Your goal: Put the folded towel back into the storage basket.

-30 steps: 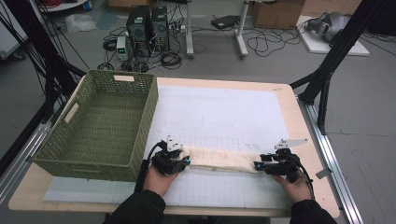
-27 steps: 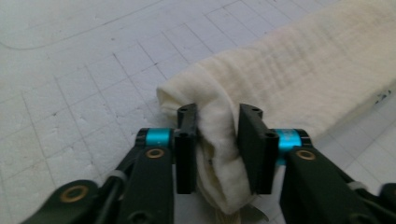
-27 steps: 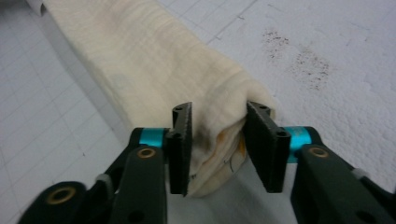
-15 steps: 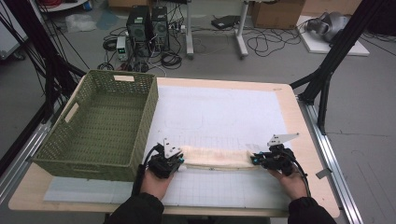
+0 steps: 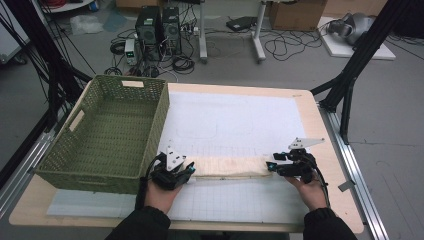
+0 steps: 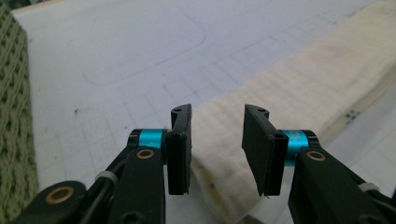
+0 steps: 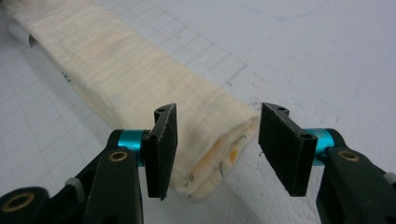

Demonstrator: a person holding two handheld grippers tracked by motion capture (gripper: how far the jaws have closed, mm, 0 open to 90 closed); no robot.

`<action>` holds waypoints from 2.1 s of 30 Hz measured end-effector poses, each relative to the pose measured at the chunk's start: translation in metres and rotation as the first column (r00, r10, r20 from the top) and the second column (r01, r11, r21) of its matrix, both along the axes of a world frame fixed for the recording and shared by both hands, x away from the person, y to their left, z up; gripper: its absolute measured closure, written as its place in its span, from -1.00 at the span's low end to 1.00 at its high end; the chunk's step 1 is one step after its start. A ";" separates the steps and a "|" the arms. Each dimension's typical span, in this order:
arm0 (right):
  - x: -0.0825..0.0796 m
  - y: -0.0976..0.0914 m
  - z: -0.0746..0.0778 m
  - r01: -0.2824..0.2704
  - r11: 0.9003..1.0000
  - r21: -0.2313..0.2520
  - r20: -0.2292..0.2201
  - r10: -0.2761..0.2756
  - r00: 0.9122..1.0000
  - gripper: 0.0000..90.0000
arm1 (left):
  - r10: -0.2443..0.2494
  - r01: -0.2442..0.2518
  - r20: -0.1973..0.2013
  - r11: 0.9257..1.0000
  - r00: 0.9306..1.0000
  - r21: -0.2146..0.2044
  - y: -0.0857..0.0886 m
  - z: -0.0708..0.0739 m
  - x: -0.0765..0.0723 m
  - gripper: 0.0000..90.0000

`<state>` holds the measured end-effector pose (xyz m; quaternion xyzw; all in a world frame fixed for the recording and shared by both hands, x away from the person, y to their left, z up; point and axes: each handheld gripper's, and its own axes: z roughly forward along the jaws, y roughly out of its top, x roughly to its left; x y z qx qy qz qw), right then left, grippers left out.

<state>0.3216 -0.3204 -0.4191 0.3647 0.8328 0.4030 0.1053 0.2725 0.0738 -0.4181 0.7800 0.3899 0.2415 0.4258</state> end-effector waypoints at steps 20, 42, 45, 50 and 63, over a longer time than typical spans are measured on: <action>-0.016 0.016 -0.016 -0.154 0.984 -0.095 -0.031 0.151 0.988 0.40 | -0.112 0.121 -0.133 0.991 0.985 0.057 -0.010 -0.025 0.012 0.55; -0.011 0.015 -0.018 -0.150 0.987 -0.052 -0.053 0.148 0.988 0.33 | -0.425 0.444 -0.159 0.889 0.891 0.116 -0.099 0.006 0.049 0.15; -0.010 0.015 -0.018 -0.151 0.987 -0.048 -0.055 0.148 0.987 0.33 | -0.439 0.464 -0.190 0.879 0.878 0.112 -0.109 0.003 0.054 0.05; -0.007 0.014 -0.019 -0.153 0.987 -0.043 -0.057 0.151 0.987 0.33 | -0.444 0.477 -0.230 0.871 0.866 0.114 -0.121 -0.002 0.063 -0.01; -0.006 0.014 -0.020 -0.154 0.987 -0.039 -0.053 0.152 0.987 0.33 | -0.460 0.512 -0.291 0.849 0.839 0.134 -0.129 -0.006 0.069 -0.13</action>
